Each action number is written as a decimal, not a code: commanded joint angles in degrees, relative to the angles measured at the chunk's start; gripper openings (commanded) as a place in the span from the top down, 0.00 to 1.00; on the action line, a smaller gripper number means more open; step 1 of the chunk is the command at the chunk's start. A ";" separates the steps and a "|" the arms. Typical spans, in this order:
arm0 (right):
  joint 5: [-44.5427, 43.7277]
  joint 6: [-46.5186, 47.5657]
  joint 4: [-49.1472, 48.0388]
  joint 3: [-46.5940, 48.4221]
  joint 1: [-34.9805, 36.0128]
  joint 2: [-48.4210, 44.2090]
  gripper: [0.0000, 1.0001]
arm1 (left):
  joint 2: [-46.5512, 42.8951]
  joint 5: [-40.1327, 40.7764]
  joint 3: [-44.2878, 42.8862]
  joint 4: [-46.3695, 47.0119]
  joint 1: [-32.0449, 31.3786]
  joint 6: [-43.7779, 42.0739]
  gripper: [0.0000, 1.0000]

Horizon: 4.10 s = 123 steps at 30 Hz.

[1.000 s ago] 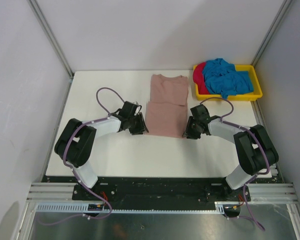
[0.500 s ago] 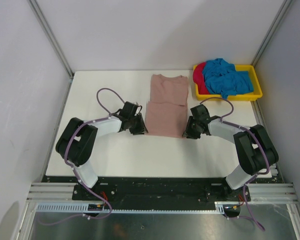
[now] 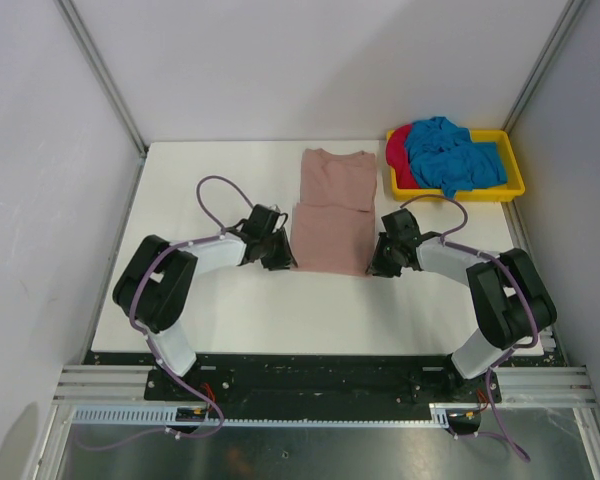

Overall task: Fold and stack the t-shirts
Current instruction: Grab one side of the 2/3 rectangular tshirt with both arms, then fold the long partially folded tshirt into a neat square

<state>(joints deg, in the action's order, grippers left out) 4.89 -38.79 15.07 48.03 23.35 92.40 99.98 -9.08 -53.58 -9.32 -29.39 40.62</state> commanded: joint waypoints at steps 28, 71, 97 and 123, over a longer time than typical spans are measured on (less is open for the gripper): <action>-4.62 -4.65 16.13 -15.46 10.47 -31.86 1.00 | -31.93 2.59 23.10 -4.36 -11.43 9.14 1.00; 4.32 2.30 0.94 55.49 -11.22 37.97 1.00 | 39.15 -8.08 -68.26 -11.35 10.97 -2.83 1.00; -4.31 0.30 3.23 17.35 -0.14 11.62 1.00 | -0.75 0.27 -6.32 -4.66 8.30 1.11 1.00; 0.42 8.89 -0.91 34.52 -7.18 14.38 0.36 | 1.39 -6.32 -18.84 -3.00 15.42 -6.70 0.29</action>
<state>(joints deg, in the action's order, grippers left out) 5.52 -35.03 11.68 79.44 15.20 111.70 108.66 -13.76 -73.28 -13.76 -14.04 34.89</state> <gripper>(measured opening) 0.644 0.722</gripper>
